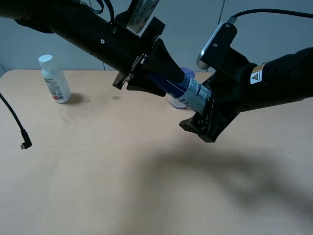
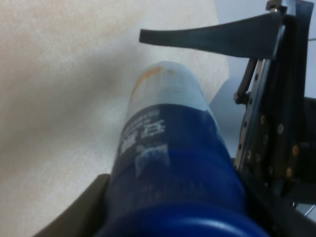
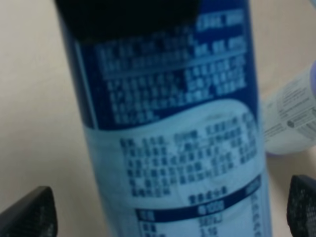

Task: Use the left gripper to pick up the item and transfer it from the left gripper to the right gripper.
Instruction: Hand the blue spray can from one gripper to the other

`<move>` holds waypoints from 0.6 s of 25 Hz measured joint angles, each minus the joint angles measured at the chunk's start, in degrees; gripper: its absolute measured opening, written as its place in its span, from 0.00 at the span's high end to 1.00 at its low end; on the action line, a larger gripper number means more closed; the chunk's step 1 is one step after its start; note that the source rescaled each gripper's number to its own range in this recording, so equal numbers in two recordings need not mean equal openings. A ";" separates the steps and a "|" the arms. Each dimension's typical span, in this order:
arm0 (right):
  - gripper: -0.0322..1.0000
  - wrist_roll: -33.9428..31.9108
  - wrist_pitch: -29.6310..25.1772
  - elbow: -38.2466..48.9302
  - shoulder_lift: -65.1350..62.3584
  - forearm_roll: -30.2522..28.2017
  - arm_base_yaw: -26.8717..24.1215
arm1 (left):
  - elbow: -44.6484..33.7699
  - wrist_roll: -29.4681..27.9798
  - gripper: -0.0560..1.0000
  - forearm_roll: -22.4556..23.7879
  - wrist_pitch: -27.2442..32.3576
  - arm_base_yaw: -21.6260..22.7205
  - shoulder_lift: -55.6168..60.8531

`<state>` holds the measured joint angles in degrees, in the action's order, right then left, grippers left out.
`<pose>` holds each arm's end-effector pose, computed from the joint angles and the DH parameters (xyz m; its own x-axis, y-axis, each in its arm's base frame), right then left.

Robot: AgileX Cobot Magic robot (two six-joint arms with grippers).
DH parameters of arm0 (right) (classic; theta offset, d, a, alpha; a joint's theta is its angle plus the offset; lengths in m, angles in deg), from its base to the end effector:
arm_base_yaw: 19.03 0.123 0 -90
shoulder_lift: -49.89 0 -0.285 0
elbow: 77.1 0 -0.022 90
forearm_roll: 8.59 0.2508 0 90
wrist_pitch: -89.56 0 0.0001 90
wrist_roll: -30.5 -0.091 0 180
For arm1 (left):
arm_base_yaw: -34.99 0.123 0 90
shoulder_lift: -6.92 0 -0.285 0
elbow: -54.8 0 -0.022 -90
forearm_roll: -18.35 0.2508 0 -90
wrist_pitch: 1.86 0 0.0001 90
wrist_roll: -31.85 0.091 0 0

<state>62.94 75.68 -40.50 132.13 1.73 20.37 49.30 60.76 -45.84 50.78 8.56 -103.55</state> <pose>0.1975 0.1673 0.2422 -0.2315 -0.6832 -0.6926 -0.8079 0.5316 -0.2543 0.3028 -0.2233 0.2475 -0.9407 0.1686 -0.2945 0.3376 0.5527 -0.7619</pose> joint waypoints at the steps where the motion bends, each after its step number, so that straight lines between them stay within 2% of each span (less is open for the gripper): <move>1: 0.00 0.00 0.11 0.00 0.00 0.00 0.00 | 0.00 0.00 0.94 0.00 0.00 0.00 0.00; 7: 0.02 -0.05 0.15 0.00 0.00 -0.11 0.00 | 0.00 0.00 0.94 0.00 0.00 0.00 0.00; 8: 0.14 -0.05 0.10 0.00 0.00 -0.12 0.00 | 0.00 0.00 0.94 0.00 0.00 0.00 0.00; 9: 0.42 -0.05 -0.07 0.00 0.00 -0.12 0.00 | 0.00 0.00 0.94 0.00 0.12 0.00 0.00; 10: 0.85 0.04 -0.23 -0.06 0.00 -0.53 0.00 | 0.00 0.00 0.94 0.06 0.24 0.00 0.00; 11: 0.97 0.14 -0.74 -0.05 0.00 -0.73 0.00 | -0.11 0.00 0.94 0.06 0.29 0.00 0.00; 12: 0.80 0.35 -0.88 -0.05 0.00 -1.06 0.00 | -0.17 0.00 0.94 0.06 0.38 0.00 0.00; 13: 0.80 0.40 -1.04 -0.05 0.00 -1.21 0.00 | -0.22 0.00 0.94 0.06 0.30 0.00 0.00; 14: 0.85 0.46 -1.11 -0.05 0.00 -1.41 0.00 | -0.22 0.00 0.94 0.06 0.30 0.00 0.00; 15: 0.84 0.46 -1.24 -0.05 0.00 -1.46 0.00 | -0.22 0.00 0.94 0.06 0.36 0.00 0.00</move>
<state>63.40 74.44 -40.56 132.13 0.27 20.37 49.08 60.76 -45.78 51.13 8.56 -103.55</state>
